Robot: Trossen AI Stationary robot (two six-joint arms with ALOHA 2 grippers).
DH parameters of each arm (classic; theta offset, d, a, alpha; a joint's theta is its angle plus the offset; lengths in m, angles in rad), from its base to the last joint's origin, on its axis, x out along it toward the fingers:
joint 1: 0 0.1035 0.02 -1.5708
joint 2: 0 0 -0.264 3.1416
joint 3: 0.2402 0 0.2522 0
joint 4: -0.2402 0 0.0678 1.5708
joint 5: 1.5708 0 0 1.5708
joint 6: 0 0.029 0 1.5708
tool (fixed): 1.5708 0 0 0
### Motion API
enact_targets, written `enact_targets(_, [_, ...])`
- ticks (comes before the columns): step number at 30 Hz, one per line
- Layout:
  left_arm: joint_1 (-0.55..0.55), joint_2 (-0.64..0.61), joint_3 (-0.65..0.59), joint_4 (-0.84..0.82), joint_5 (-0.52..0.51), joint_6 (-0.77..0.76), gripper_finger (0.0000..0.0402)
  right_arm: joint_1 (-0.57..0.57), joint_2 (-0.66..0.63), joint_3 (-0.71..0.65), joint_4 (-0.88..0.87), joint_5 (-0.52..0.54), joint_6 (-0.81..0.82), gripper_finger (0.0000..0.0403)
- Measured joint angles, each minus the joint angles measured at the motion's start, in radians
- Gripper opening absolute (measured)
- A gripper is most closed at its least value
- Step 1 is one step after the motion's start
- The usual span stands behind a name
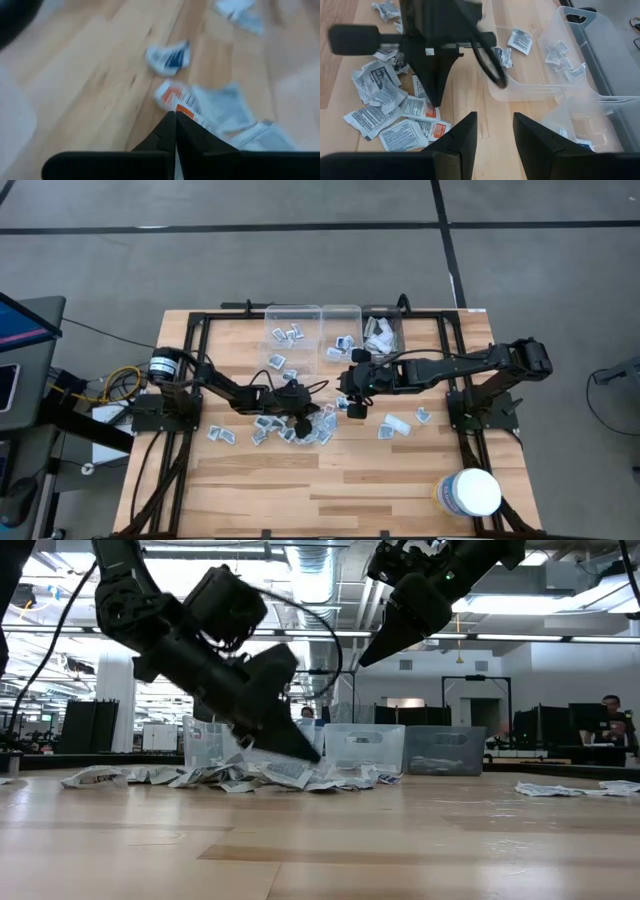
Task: Pick & Place First Aid Supplies
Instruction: Put the ointment pack into the top left transparent bin
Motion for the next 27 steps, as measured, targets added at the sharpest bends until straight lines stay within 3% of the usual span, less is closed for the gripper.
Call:
enact_targets(8, [0.0,-0.18,0.0,-0.008,-0.052,0.121,0.0006,0.0,0.0,0.0,0.001,0.0,0.0,0.012])
enact_targets(16, [0.028,-0.401,0.0,-0.05,-0.3,0.31,0.0006,-0.019,0.0,0.0,0.001,0.002,-0.003,0.012])
enact_targets(21, [0.106,-0.48,0.0,-0.121,-0.457,0.376,0.0006,-0.051,0.0,0.0,0.001,0.003,-0.003,0.012])
enact_targets(27, [0.276,-0.486,0.0,-0.128,-0.458,0.381,0.0006,-0.096,0.0,0.0,0.006,0.003,-0.02,0.012])
